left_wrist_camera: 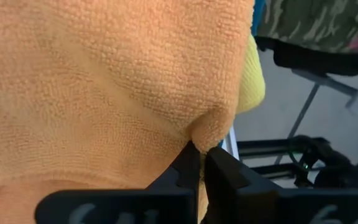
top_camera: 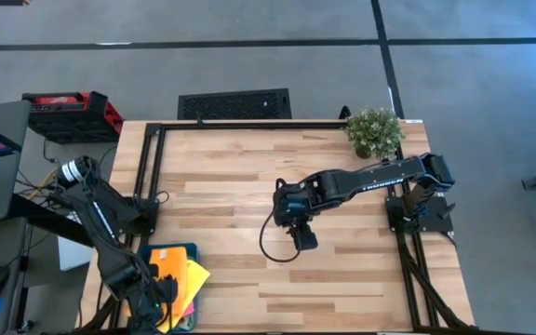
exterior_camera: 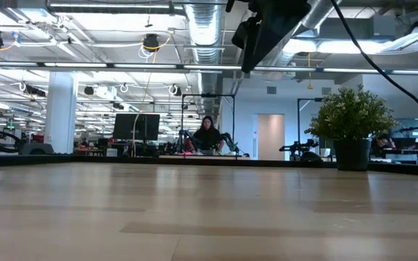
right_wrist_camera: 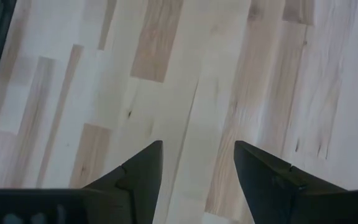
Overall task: Fold microfiber towels
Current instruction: Put the orange microfiber towel into the bin, then return to Home Position
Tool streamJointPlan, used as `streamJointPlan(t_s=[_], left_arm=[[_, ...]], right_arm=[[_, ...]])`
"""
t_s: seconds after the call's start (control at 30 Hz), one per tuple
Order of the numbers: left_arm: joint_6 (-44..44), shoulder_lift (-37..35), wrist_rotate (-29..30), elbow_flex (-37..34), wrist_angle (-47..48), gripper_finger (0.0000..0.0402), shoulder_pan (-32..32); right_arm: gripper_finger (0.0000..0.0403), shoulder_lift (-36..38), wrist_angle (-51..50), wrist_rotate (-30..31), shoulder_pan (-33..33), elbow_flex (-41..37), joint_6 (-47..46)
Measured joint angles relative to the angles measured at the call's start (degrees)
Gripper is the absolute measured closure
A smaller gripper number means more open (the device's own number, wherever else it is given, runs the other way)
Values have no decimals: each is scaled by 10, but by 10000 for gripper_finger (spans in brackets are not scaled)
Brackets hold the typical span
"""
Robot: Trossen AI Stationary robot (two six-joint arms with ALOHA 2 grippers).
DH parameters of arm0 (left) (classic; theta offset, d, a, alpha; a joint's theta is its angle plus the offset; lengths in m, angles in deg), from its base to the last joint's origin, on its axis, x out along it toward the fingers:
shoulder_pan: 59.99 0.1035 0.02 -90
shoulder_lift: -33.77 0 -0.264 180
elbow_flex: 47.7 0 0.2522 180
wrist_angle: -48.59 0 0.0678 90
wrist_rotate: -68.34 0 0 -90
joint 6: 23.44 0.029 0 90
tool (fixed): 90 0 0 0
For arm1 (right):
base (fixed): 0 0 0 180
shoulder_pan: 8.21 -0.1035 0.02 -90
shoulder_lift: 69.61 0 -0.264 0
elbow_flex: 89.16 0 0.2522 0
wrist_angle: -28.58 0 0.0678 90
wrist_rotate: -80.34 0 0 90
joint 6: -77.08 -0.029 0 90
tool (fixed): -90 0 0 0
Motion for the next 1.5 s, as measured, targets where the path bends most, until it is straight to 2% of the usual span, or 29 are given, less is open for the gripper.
streamJointPlan(t_s=[0.3, 0.57, 0.7, 0.87, 1.03, 1.13, 1.33, 1.5], left_arm=[[-6, 0, 52, -2, 3, 351, 3], [10, 0, 32, -2, 5, 287, 4], [31, -1, -10, -2, 5, 279, 14], [86, -19, 10, -1, 9, 297, 30], [161, -77, 96, -1, 49, 354, 57], [210, -126, 171, -1, 68, 391, 80], [375, -236, 345, -1, 82, 399, 130], [516, -333, 429, -1, 82, 401, 184]], right_arm=[[182, 0, 4, 0, 0, 0, 0], [182, 0, 4, 2, 0, 0, 0], [182, 11, 5, 2, 0, -1, -9], [182, 42, 5, 2, -3, 0, -6], [198, 100, -12, 2, -9, 0, 24], [218, 141, -20, 2, -8, 0, 27], [273, 234, -72, 2, -7, 0, 88], [321, 308, -82, 1, 14, -9, 97]])
